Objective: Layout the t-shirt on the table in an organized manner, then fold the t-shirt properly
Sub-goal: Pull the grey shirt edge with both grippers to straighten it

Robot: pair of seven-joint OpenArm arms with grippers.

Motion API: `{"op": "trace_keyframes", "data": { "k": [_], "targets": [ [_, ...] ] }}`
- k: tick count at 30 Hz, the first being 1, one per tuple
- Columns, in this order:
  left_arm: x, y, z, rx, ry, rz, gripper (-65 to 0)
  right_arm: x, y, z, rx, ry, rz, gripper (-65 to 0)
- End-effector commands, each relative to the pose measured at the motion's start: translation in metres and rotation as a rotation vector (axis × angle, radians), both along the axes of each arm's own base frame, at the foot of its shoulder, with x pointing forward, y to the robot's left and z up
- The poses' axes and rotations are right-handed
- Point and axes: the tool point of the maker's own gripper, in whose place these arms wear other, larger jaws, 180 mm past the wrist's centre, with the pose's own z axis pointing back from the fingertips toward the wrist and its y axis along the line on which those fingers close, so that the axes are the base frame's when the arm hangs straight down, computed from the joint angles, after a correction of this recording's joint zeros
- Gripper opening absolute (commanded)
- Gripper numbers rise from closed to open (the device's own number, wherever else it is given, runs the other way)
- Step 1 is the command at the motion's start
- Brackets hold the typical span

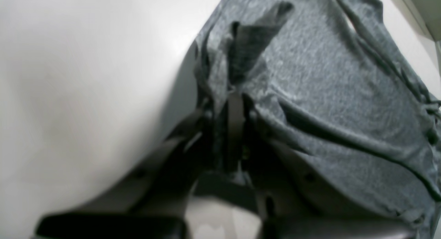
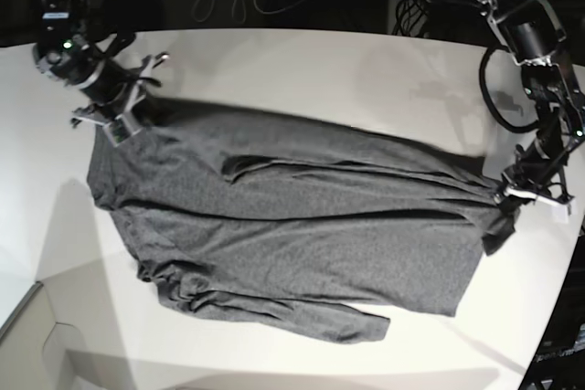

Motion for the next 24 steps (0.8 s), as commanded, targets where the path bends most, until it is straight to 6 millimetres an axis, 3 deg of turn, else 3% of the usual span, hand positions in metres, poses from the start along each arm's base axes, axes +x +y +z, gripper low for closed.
{"op": "trace_keyframes", "data": {
  "k": [1,9,22,24],
  "targets": [
    [0.012,0.013,0.027,0.029,-0.075,0.014,-64.8,0.003,0.004,0.010,0.015,-0.036,0.018,-65.0],
    [0.017,0.031,0.042,0.067,-0.091,0.025,-64.8,0.004,0.009,0.009,0.019,-0.034,0.034,-65.0],
    [0.017,0.038,0.047,0.084,-0.094,0.029,-64.8,0.006,0.005,0.010,0.015,-0.037,0.025,-65.0],
    [0.017,0.040,0.048,0.088,-0.095,0.030,-64.8,0.009,0.003,0.012,0.012,-0.045,0.018,-61.2]
  ]
}}
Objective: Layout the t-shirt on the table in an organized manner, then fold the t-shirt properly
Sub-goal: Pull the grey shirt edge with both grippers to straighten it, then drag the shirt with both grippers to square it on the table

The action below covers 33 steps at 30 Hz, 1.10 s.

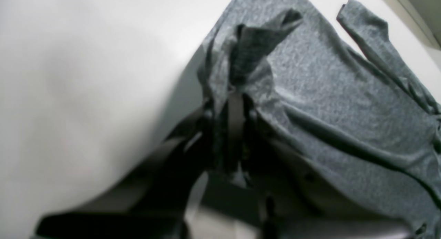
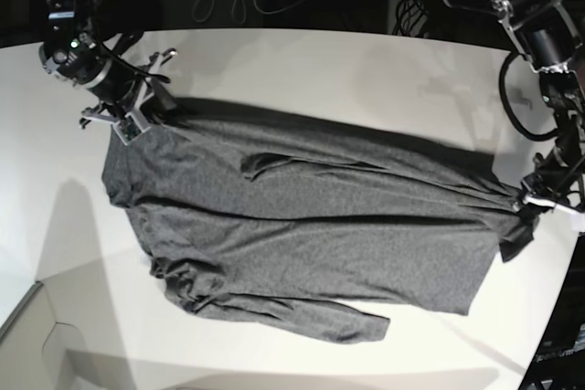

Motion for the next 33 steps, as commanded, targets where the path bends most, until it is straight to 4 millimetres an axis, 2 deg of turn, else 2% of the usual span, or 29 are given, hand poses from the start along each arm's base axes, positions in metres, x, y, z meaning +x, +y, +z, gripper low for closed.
{"op": "trace_keyframes", "data": {
  "k": [1,9,11,13,17,22,30,33],
  "targets": [
    [0.011,0.013,0.027,0.029,-0.080,0.017,-64.8,0.008,-0.007,0.013,0.005,-0.046,-0.013,-59.0],
    [0.011,0.015,0.028,0.032,-0.080,0.017,-64.8,0.012,-0.048,0.025,-0.031,-0.083,-0.123,-38.7],
    [0.011,0.015,0.028,0.032,-0.080,0.017,-64.8,0.000,-0.049,0.021,-0.037,-0.063,-0.126,-35.4],
    [0.011,0.015,0.028,0.032,-0.080,0.017,-64.8,-0.014,-0.040,0.017,-0.023,-0.044,-0.120,-32.9],
    [0.012,0.012,0.027,0.030,-0.078,0.013,-64.8,-0.029,-0.020,0.024,0.009,-0.050,-0.113,-30.6],
    [0.012,0.013,0.027,0.033,-0.079,0.014,-64.8,-0.038,-0.005,0.015,0.042,-0.019,-0.105,-30.2],
    [0.012,0.013,0.026,0.035,-0.076,0.014,-64.8,-0.047,-0.002,-0.010,0.067,0.053,-0.110,-30.5],
    [0.011,0.013,0.026,0.035,-0.076,0.015,-64.8,-0.043,-0.003,-0.011,0.069,0.051,-0.114,-30.6]
  ]
}}
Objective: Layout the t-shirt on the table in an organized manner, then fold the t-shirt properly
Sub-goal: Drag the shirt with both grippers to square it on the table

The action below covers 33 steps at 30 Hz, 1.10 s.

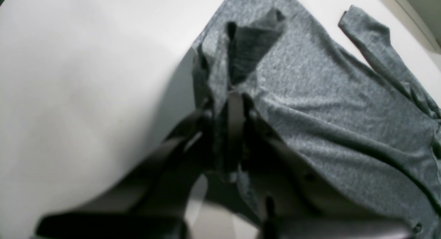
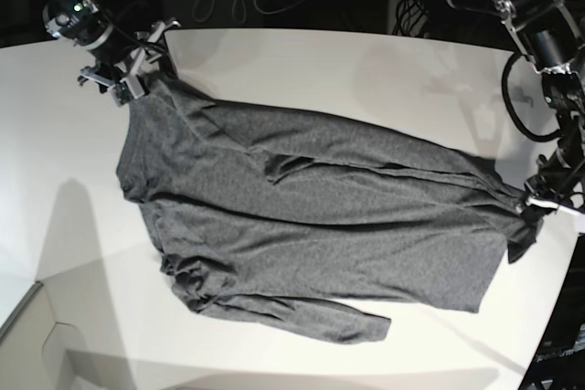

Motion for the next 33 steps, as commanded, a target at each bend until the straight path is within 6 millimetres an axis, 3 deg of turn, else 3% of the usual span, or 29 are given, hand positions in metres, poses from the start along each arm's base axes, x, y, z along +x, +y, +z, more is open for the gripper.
{"op": "trace_keyframes", "data": {
  "k": [1,4,6,13,18,28,33],
  "targets": [
    [0.010,0.011,0.024,0.026,-0.066,0.009,-64.8,0.010,-0.001,0.008,0.012,-0.041,-0.003,-30.6],
    [0.010,0.011,0.024,0.024,-0.067,0.009,-64.8,0.010,-0.003,0.005,0.014,-0.034,-0.008,-31.3],
    [0.010,0.011,0.024,0.026,-0.066,0.009,-64.8,0.010,-0.004,0.006,0.010,-0.035,-0.006,-35.0],
    [0.010,0.012,0.025,0.024,-0.069,0.011,-64.8,0.011,-0.005,0.007,0.006,-0.040,-0.005,-65.0],
    [0.009,0.012,0.025,0.026,-0.067,0.011,-64.8,0.013,-0.013,0.010,-0.019,-0.044,0.007,-65.0],
    [0.007,0.030,0.037,0.067,-0.074,0.021,-64.8,0.036,-0.031,0.044,-0.076,-0.150,-0.003,-65.0],
    [0.007,0.031,0.038,0.069,-0.074,0.021,-64.8,0.044,-0.030,0.044,-0.071,-0.159,-0.005,-65.0]
  ]
}}
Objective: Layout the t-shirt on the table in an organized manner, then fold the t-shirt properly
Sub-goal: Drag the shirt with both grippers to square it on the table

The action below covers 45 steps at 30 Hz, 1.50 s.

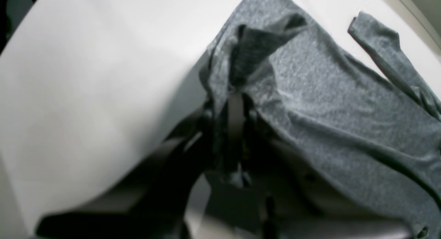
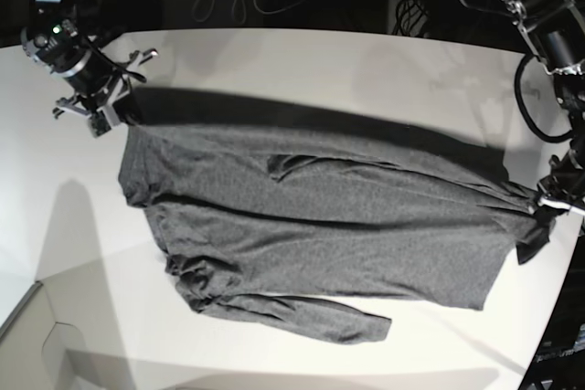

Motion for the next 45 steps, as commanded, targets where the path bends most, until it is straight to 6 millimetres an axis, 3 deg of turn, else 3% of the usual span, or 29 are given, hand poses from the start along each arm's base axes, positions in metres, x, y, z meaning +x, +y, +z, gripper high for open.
{"op": "trace_keyframes", "data": {
  "k": [1,8,14,18,25,28,32,36,41,45],
  "targets": [
    [0.010,0.011,0.028,0.031,-0.076,0.009,-64.8,0.004,-0.002,0.006,0.003,-0.024,0.003,-65.0],
    [0.010,0.013,0.029,0.034,-0.077,0.011,-64.8,0.009,0.002,-0.015,0.027,0.027,0.018,-65.0],
    [0.009,0.012,0.026,0.029,-0.073,0.011,-64.8,0.020,0.004,-0.008,0.023,0.000,0.029,-65.0],
    [0.008,0.011,0.024,0.027,-0.069,0.010,-64.8,0.014,-0.001,-0.021,0.019,0.041,0.029,-65.0],
    [0.006,0.009,0.020,0.022,-0.062,0.009,-64.8,0.009,-0.013,-0.028,-0.006,0.072,0.029,-45.7],
    [-0.001,0.009,0.011,0.021,-0.040,0.010,-64.8,0.011,-0.026,-0.023,-0.014,0.058,-0.010,-41.5],
    [-0.013,0.007,-0.003,-0.003,-0.018,0.026,-64.8,0.015,-0.049,-0.013,-0.017,0.023,-0.091,-40.7],
    [-0.031,0.015,-0.016,-0.042,-0.009,0.088,-64.8,0.023,-0.044,0.003,-0.025,-0.025,-0.080,-40.6],
    [-0.045,0.014,-0.030,-0.047,0.026,0.094,-64.8,0.023,-0.016,0.021,0.008,-0.086,-0.058,-40.5],
    [-0.048,0.014,-0.033,-0.046,0.036,0.095,-64.8,0.022,0.014,0.017,0.056,-0.080,-0.016,-40.5]
  ]
}}
